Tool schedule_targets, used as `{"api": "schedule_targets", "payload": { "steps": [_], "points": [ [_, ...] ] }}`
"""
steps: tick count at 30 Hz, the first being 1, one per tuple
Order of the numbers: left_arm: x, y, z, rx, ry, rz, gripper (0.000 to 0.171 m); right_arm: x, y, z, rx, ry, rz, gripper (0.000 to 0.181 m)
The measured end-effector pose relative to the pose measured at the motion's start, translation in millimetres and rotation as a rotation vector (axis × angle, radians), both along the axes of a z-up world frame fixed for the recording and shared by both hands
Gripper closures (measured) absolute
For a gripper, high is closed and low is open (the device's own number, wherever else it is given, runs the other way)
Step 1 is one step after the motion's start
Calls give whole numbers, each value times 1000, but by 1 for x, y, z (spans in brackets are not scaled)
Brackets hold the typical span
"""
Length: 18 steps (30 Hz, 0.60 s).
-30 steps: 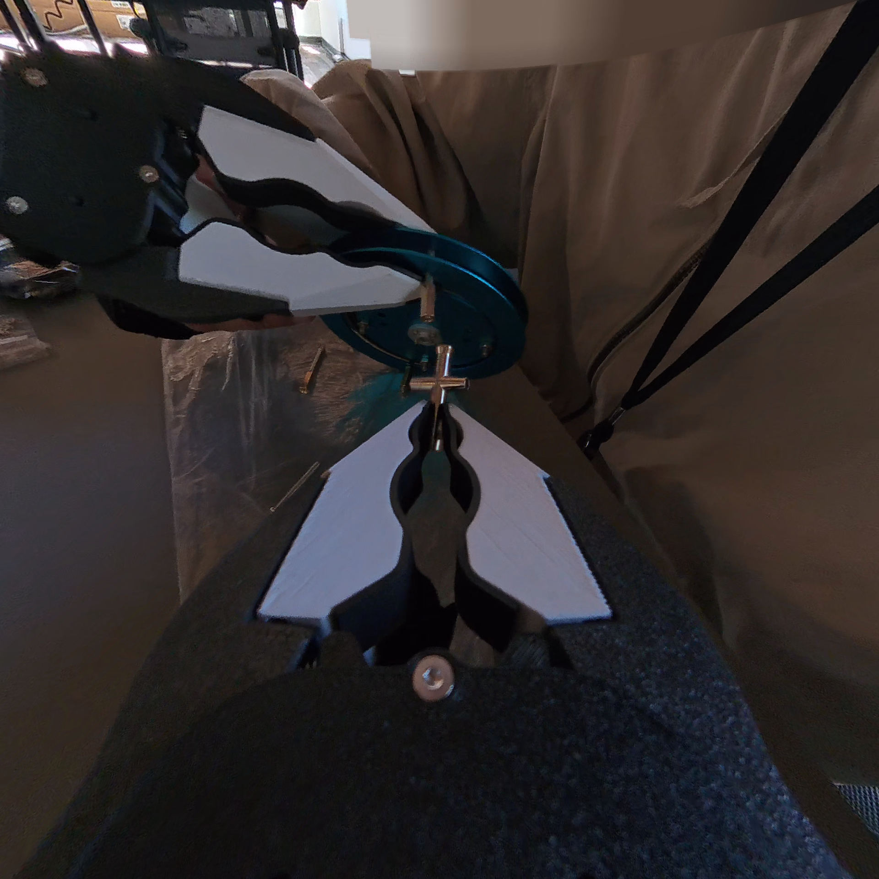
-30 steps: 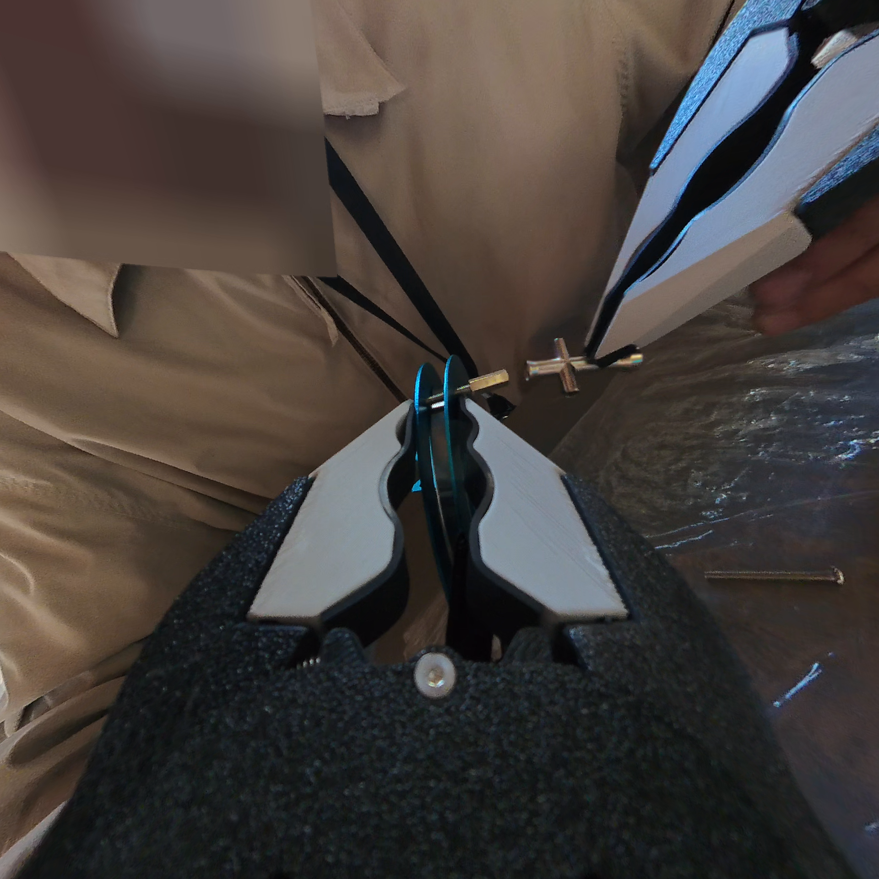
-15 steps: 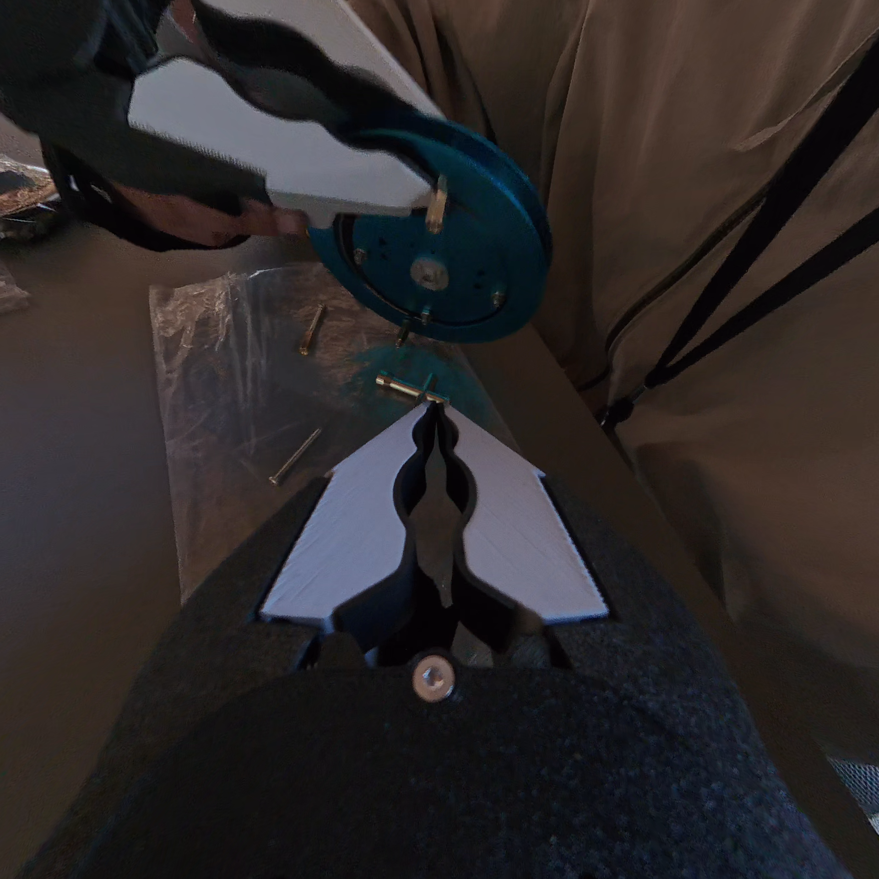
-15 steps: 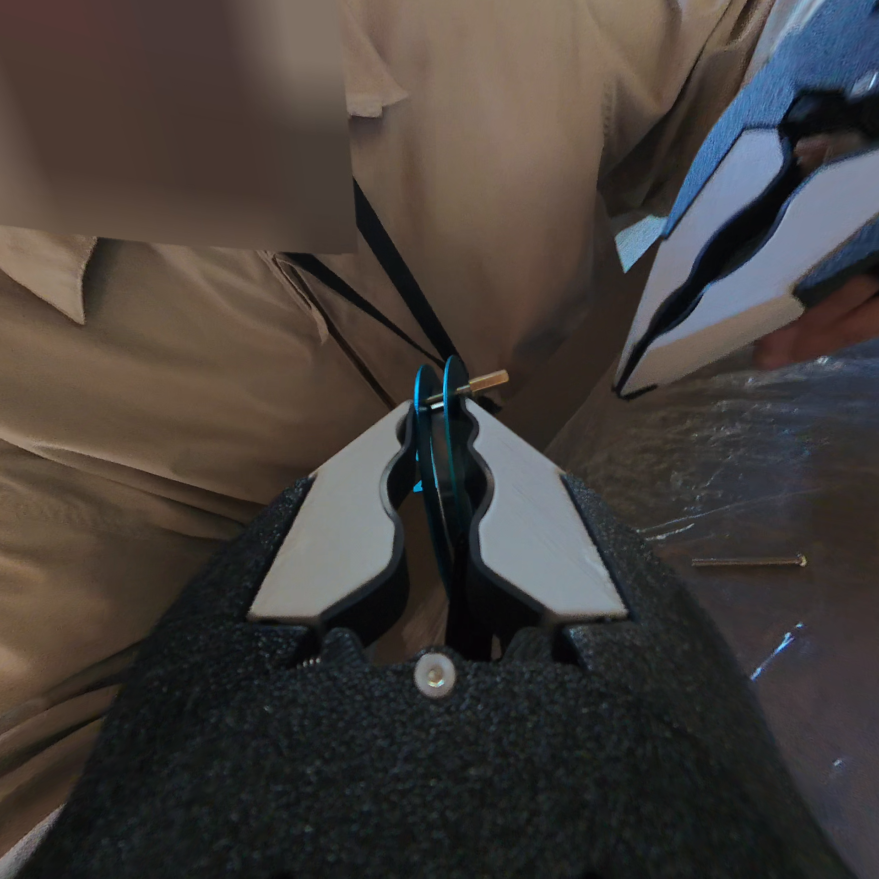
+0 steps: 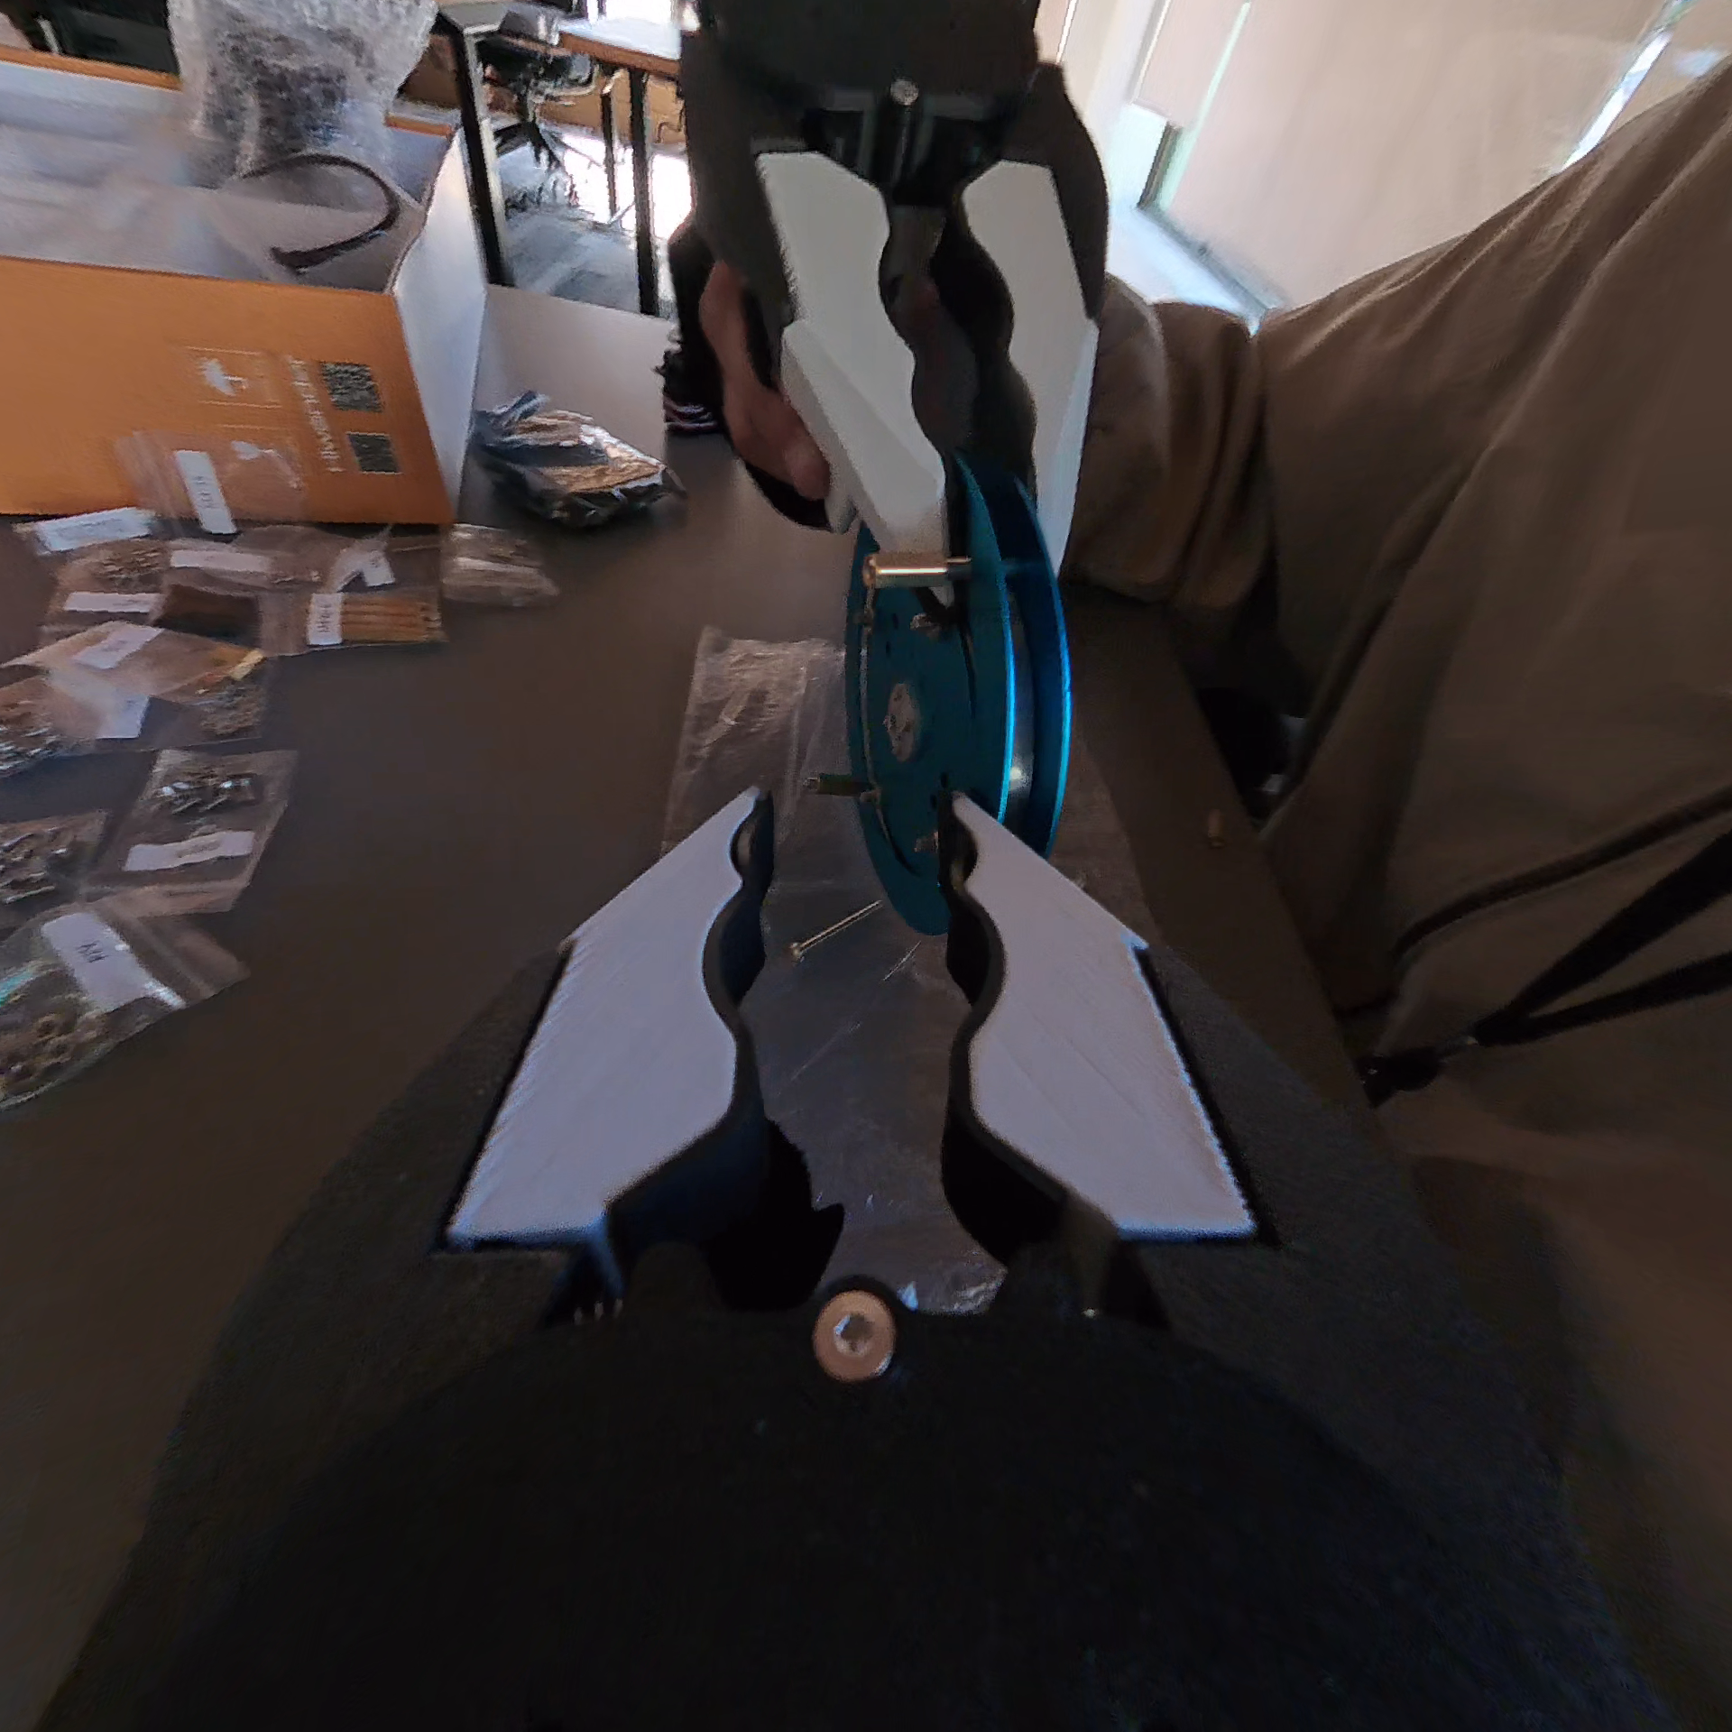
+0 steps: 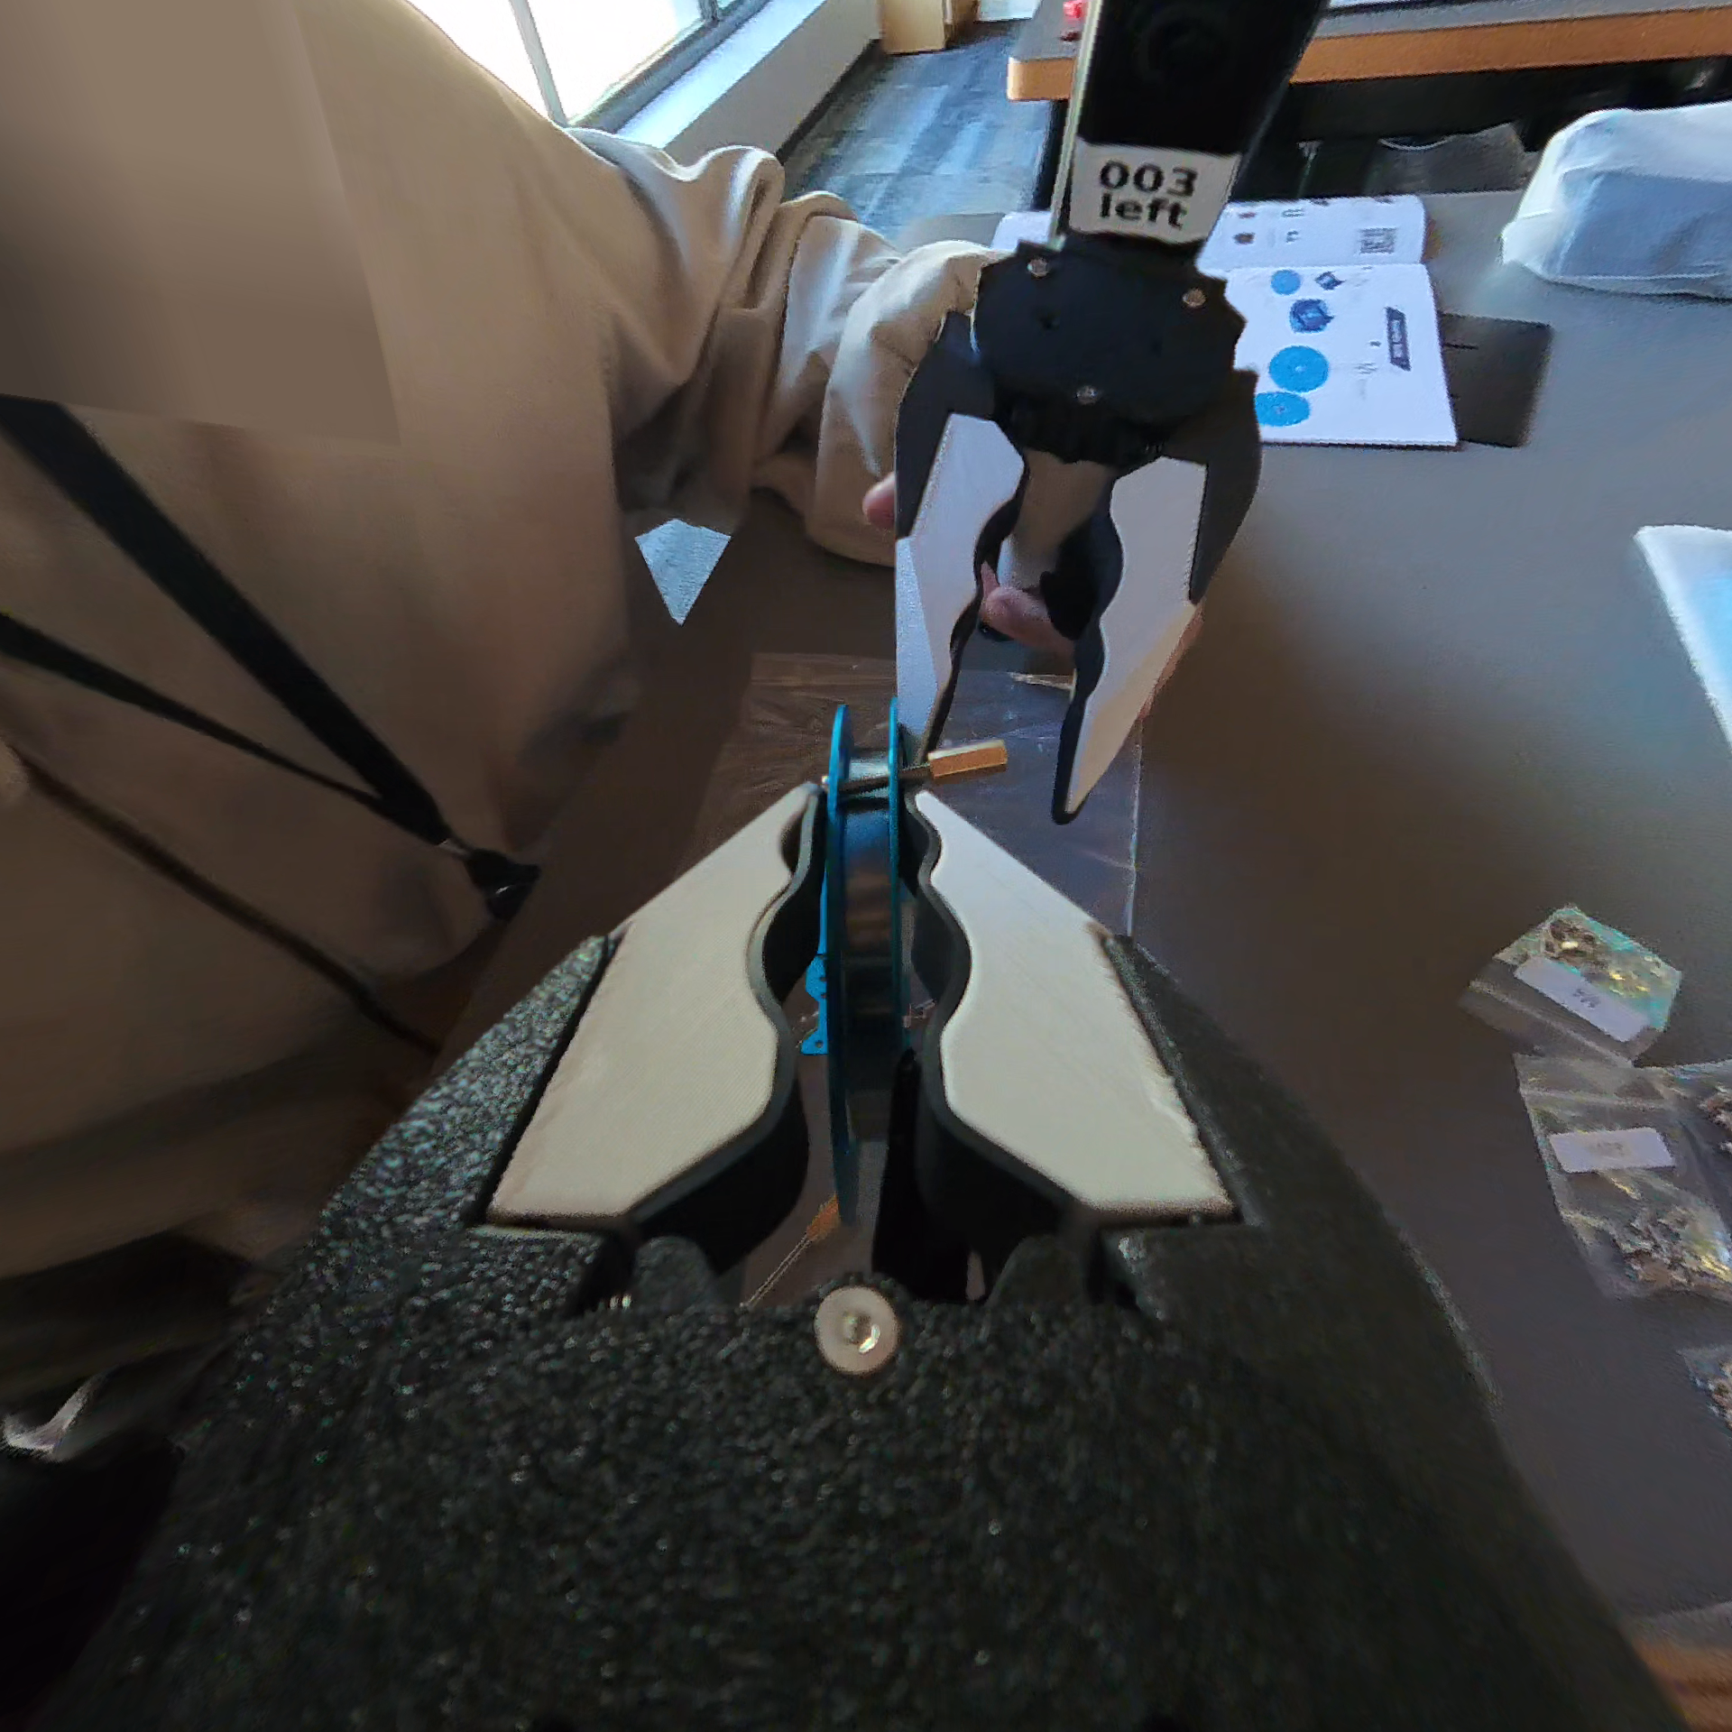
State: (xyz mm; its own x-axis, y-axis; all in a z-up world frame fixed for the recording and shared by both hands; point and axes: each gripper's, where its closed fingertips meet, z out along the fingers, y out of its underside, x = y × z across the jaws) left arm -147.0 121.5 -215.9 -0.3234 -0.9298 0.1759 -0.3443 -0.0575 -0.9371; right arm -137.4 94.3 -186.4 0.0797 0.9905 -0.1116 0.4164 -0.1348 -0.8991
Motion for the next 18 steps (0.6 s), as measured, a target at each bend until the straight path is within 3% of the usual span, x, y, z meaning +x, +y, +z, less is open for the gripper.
{"api": "schedule_targets", "payload": {
  "steps": [2,5,8,10,12,13,14,16,18],
  "points": [
    [-6,10,3,69,28,33,136,-2,4,-1,30,-15,-38,167],
    [-15,20,21,50,-17,66,137,-4,12,1,36,11,-96,167],
    [-15,22,19,19,-23,79,151,-3,22,1,-47,66,-147,167],
    [-13,33,19,42,-28,127,143,-1,28,-2,-96,92,-172,167],
    [-15,47,31,-32,-68,175,139,1,35,-6,-125,114,-201,167],
    [-18,50,36,-77,-93,167,133,4,40,-9,-117,118,-225,167],
    [-20,47,39,-115,-111,133,117,7,46,-11,-109,123,-252,167],
    [-16,37,29,-147,-85,92,110,11,54,-14,-93,141,-291,167],
    [-6,26,10,-88,-47,91,108,14,61,-15,-72,168,-322,167]
  ]
}}
